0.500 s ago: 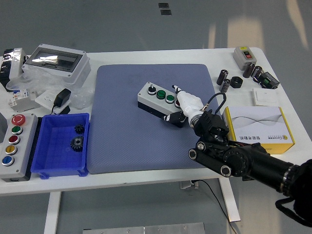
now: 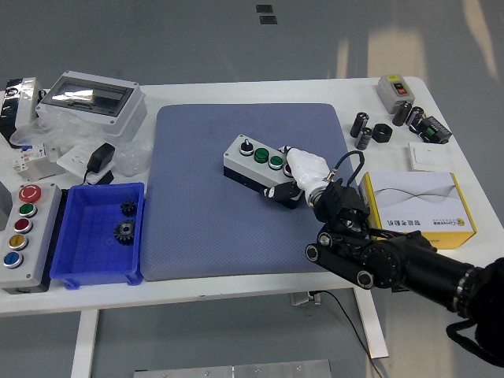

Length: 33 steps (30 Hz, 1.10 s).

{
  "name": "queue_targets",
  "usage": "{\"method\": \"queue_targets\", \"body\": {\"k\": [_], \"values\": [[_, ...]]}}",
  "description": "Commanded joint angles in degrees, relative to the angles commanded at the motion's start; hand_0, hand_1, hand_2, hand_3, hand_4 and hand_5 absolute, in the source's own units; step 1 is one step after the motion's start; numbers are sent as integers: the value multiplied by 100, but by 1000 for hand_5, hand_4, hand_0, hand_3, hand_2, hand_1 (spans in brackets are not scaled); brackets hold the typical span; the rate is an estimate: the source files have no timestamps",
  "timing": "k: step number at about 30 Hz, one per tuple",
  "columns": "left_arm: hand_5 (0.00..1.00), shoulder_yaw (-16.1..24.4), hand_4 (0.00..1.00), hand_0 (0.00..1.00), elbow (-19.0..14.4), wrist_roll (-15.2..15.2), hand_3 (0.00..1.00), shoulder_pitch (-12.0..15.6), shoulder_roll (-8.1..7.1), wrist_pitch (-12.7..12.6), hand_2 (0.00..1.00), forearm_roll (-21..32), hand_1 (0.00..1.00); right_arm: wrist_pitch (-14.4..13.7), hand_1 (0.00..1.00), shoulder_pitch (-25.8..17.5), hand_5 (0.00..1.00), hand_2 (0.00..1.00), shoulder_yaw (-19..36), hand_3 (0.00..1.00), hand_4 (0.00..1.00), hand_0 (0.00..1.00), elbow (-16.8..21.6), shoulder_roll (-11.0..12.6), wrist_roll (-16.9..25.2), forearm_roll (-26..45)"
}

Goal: Pick up the button,place it on the desk,press the button,press the button

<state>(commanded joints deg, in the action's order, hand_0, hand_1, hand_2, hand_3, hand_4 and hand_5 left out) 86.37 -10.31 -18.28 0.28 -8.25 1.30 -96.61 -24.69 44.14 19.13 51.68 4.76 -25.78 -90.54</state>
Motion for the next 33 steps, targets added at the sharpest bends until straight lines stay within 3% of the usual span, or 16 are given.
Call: {"method": "queue_targets", "body": {"k": [1, 2, 7, 8, 13, 14, 19, 21, 25, 26, 31, 32, 33], "values": [[128, -10, 574, 638, 0, 5, 580, 0, 1, -2, 527, 13, 582, 3, 404, -9, 51, 454, 23, 647, 457, 232, 44, 30, 21, -26], [126, -13, 573, 638, 0, 9, 581, 1, 4, -4, 527, 18, 581, 12, 394, -28, 2, 439, 73, 594, 268, 223, 142, 100, 90, -52], [126, -42, 573, 638, 0, 19, 581, 25, 30, -25, 527, 75, 581, 318, 394, -213, 2, 439, 402, 594, 268, 223, 841, 672, 697, 195], [125, -35, 578, 638, 0, 18, 586, 33, 34, -30, 531, 71, 584, 444, 342, -256, 2, 405, 467, 390, 2, 192, 1039, 826, 856, 314], [125, 26, 578, 638, 0, 13, 586, 55, 38, -49, 531, 1, 584, 1054, 342, -355, 2, 405, 608, 390, 2, 192, 2011, 1608, 1582, 928], [129, 37, 582, 638, 0, 17, 589, 54, 36, -54, 533, -11, 586, 1118, 308, -365, 2, 318, 585, 212, 2, 184, 2187, 1762, 1715, 940], [129, 94, 582, 638, 0, 23, 589, 30, 39, -61, 533, -93, 586, 911, 308, -315, 2, 318, 154, 212, 2, 184, 2893, 2374, 2029, 360], [128, 122, 580, 638, 0, 25, 588, 10, 41, -59, 533, -139, 586, 862, 318, -273, 2, 315, -50, 206, 2, 204, 2927, 2399, 1959, 54], [128, 169, 580, 638, 0, 28, 588, -27, 37, -54, 533, -210, 586, 939, 318, -219, 2, 315, -271, 206, 2, 204, 2626, 2244, 1879, -436], [131, 175, 579, 638, 0, 30, 588, -38, 32, -52, 533, -223, 585, 982, 386, -221, 2, 390, -285, 258, 2, 345, 2548, 2207, 1854, -511], [131, 223, 579, 638, 0, 28, 588, -49, 6, -50, 533, -291, 585, 1060, 386, -244, 2, 390, -253, 258, 2, 345, 2411, 2147, 1763, -590], [143, 236, 586, 638, 0, 25, 588, -49, 4, -50, 533, -309, 586, 1065, 518, -250, 2, 548, -245, 457, 162, 513, 2402, 2146, 1744, -562], [143, 242, 586, 638, 0, 23, 588, -49, 3, -48, 533, -319, 586, 1059, 518, -258, 2, 548, -242, 457, 162, 513, 2401, 2149, 1729, -530]]}}
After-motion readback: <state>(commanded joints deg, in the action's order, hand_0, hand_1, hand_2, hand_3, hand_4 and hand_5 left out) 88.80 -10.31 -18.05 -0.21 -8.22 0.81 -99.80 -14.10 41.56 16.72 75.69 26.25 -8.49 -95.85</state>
